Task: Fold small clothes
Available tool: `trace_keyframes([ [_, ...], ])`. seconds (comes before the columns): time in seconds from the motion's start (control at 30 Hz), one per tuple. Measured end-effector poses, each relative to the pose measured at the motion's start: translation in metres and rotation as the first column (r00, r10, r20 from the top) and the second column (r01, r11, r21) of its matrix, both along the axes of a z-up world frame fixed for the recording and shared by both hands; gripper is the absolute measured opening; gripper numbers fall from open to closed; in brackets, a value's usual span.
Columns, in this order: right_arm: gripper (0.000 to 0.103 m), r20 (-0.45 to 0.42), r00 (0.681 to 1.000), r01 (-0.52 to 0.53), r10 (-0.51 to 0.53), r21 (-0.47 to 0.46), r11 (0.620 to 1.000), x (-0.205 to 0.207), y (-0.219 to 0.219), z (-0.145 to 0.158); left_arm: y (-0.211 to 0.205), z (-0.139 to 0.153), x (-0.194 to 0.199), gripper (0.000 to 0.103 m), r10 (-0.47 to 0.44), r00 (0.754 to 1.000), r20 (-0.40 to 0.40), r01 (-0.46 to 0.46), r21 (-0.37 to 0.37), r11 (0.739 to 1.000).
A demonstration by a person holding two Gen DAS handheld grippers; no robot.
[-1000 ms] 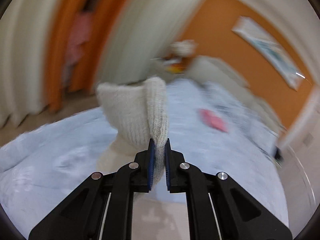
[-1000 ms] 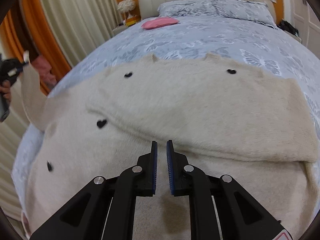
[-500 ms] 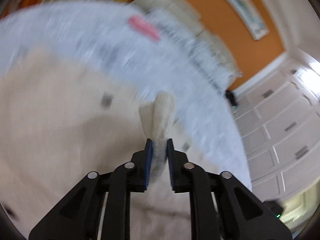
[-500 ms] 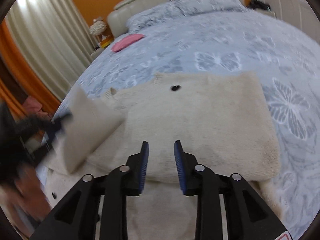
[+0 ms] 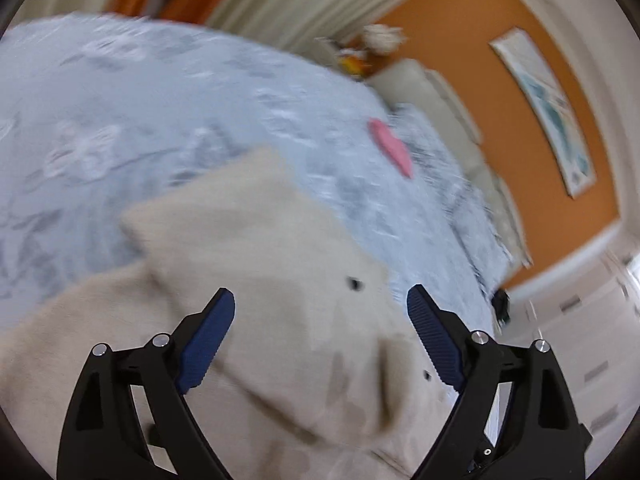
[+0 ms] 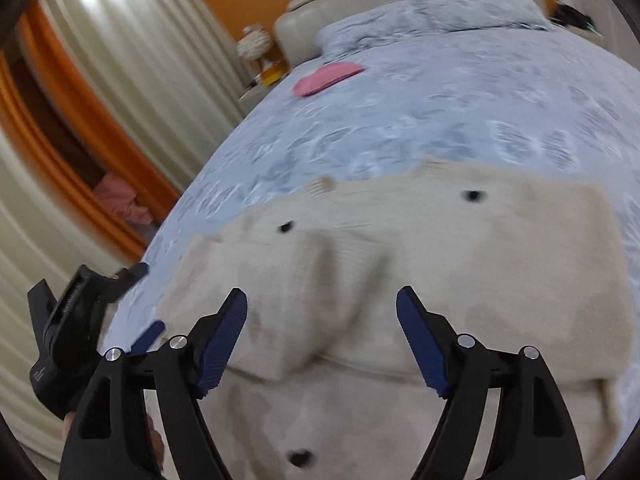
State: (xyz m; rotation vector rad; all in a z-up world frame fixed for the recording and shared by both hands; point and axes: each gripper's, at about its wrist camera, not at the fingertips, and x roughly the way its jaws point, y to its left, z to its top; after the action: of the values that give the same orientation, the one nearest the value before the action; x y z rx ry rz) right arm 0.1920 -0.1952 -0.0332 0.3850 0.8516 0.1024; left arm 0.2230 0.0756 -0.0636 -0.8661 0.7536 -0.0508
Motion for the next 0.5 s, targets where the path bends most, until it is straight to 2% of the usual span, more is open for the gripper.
trace_keyframes([
  [0.07, 0.073, -0.042, 0.999, -0.023, 0.018, -0.109, 0.994, 0.027, 0.025, -0.013, 0.016, -0.010, -0.002, 0.086, 0.037, 0.999, -0.037, -0.039, -0.053, 0.998],
  [0.1, 0.068, -0.063, 0.998, -0.031, 0.021, -0.158, 0.987, 0.034, 0.032, -0.020, 0.022, -0.015, -0.001, 0.086, 0.055, 0.997, -0.058, -0.059, -0.082, 0.995],
  [0.13, 0.035, -0.095, 0.995, -0.043, 0.024, -0.195, 0.980, 0.043, 0.037, -0.028, 0.028, -0.018, -0.001, 0.086, 0.065, 0.995, -0.069, -0.072, -0.099, 0.992],
  [0.17, 0.009, -0.148, 0.989, -0.050, 0.021, -0.196, 0.979, 0.054, 0.035, -0.034, 0.032, -0.020, 0.000, 0.086, 0.076, 0.994, -0.074, -0.084, -0.111, 0.990],
  [0.23, 0.007, -0.092, 0.996, -0.003, -0.007, -0.106, 0.994, 0.047, 0.015, -0.018, 0.036, -0.018, -0.001, 0.086, 0.083, 0.994, -0.066, -0.089, -0.106, 0.990],
  [0.3, 0.007, 0.034, 0.998, 0.058, -0.056, -0.043, 0.997, 0.025, -0.014, 0.021, 0.036, -0.016, 0.001, 0.086, 0.083, 0.995, -0.056, -0.088, -0.090, 0.992],
  [0.37, 0.007, 0.163, 0.982, 0.093, -0.100, 0.047, 0.995, -0.004, -0.047, 0.057, 0.036, -0.016, 0.001, 0.086, 0.068, 0.996, -0.055, -0.073, -0.082, 0.994],
  [0.43, 0.007, 0.192, 0.969, 0.146, -0.155, 0.060, 0.988, -0.023, -0.073, 0.067, 0.029, -0.014, 0.005, 0.086, 0.031, 0.999, -0.045, -0.034, -0.069, 0.997],
  [0.5, 0.007, 0.139, 0.965, 0.213, -0.222, 0.079, 0.974, -0.035, -0.108, 0.044, 0.020, -0.015, 0.009, 0.086, -0.013, 0.999, -0.043, 0.010, -0.055, 0.998],
])
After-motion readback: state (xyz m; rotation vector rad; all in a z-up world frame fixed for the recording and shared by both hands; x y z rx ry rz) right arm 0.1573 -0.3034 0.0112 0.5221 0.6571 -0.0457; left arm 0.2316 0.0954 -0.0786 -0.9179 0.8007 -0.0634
